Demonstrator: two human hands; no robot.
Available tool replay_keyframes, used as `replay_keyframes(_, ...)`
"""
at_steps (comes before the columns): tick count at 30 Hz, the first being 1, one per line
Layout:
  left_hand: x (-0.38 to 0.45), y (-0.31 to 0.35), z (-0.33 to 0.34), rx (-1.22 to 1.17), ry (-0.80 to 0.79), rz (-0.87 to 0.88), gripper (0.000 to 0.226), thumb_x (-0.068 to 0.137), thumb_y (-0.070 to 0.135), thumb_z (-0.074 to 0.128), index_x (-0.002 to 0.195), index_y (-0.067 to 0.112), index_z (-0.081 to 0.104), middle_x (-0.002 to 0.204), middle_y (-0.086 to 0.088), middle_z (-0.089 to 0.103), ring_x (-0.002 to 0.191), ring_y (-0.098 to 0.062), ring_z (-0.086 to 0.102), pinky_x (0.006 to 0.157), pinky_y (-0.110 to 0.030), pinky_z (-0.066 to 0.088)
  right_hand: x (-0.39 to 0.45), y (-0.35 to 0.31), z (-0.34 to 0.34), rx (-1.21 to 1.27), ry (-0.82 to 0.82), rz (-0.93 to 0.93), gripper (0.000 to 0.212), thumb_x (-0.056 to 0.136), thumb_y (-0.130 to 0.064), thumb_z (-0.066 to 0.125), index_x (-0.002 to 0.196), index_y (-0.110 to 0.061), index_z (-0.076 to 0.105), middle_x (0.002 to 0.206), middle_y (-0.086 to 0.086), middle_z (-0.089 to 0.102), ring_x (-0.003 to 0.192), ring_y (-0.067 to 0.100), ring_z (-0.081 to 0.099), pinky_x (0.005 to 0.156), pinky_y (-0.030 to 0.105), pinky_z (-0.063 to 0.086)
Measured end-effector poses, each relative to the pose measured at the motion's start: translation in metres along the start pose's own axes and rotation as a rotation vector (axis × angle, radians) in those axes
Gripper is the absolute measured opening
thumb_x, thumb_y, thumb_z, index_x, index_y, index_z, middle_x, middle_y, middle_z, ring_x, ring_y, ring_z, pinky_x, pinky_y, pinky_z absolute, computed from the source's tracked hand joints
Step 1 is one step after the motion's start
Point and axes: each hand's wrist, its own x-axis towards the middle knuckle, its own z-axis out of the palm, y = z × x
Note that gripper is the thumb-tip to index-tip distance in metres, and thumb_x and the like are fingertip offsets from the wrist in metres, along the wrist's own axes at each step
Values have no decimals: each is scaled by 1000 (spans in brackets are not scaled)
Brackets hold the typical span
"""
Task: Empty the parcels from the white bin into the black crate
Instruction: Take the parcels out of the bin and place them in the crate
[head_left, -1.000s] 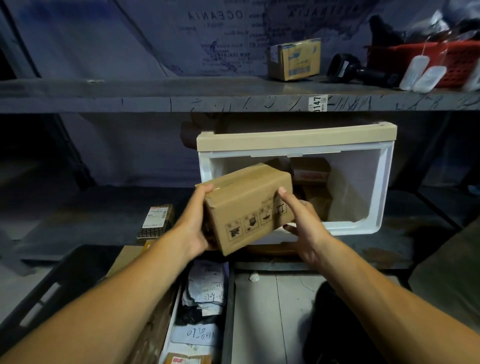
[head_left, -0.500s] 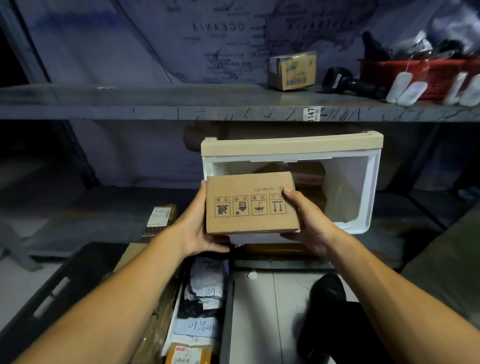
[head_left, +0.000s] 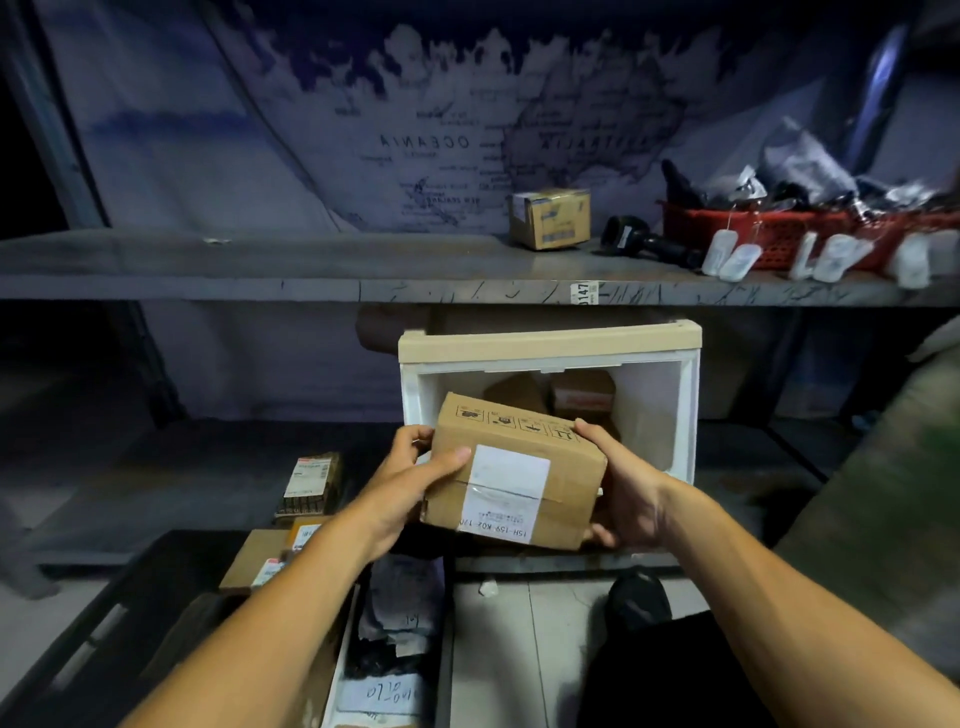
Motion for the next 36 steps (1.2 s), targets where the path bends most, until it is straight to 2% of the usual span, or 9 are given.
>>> replay_keyframes(7,-5,0,-16,18,-47,37,89,50,50,87,129,40,46,130,-2,59,114,-23,65,91,-45,58,-9,-6,7,-138,-31,6,87,78,-91,37,126,-23,63,86,13,76,68,32,72,42,20,36)
replay_keyframes(11,-3,-2,-22,-10,-51,-4,92,55,54,86,137,43,44,124,1,67,111,-21,68,83,-40,58,0,-11,7,-153,-58,-38,100,73,-95,36,132,-16,54,108,20,72,72,28,68,50,25,37)
replay_keyframes(14,1,-11,-17,-19,-13,-17,83,70,53,84,141,40,42,114,6,74,109,-17,68,90,-38,54,8,-12,6,-145,-66,-72,101,76,-94,32,131,-11,51,106,18,66,73,23,62,53,25,38)
replay_keyframes(18,7,-21,-8,-98,36,-58,65,78,49,79,134,40,47,109,6,76,111,-21,67,98,-50,53,17,-10,10,-34,-48,-196,87,71,-89,52,117,-16,63,115,12,70,104,27,64,79,40,53)
replay_keyframes(20,7,-24,-5,-213,50,-131,82,63,63,84,134,39,51,117,0,74,115,-28,66,91,-55,56,19,-11,16,15,-63,-264,86,64,-85,61,127,-26,63,130,7,66,118,28,61,98,49,49)
replay_keyframes(22,6,-26,-1,-301,59,-195,105,43,75,86,136,37,53,124,-5,71,116,-32,65,78,-52,59,19,-12,26,24,-68,-312,104,54,-83,76,141,-32,51,147,4,50,129,30,51,110,57,40)
replay_keyframes(25,3,-27,12,-429,44,-204,103,50,72,85,139,34,50,133,-9,62,120,-33,61,89,-62,54,22,-11,41,-1,-92,-322,133,43,-70,89,155,-39,24,155,5,39,139,38,42,111,65,36)
replay_keyframes(29,-4,-32,31,-493,-20,-226,102,60,66,85,147,36,42,143,-10,55,127,-38,56,96,-66,47,22,-9,55,-45,-130,-362,104,61,-53,90,144,-48,27,134,-6,53,119,27,52,104,69,35)
replay_keyframes(36,-2,-32,11,-287,-55,-282,118,42,79,84,143,31,48,145,-9,53,137,-40,44,103,-72,35,19,-15,42,-68,5,-476,59,86,-40,74,138,-34,47,128,-1,63,113,20,60,96,45,49)
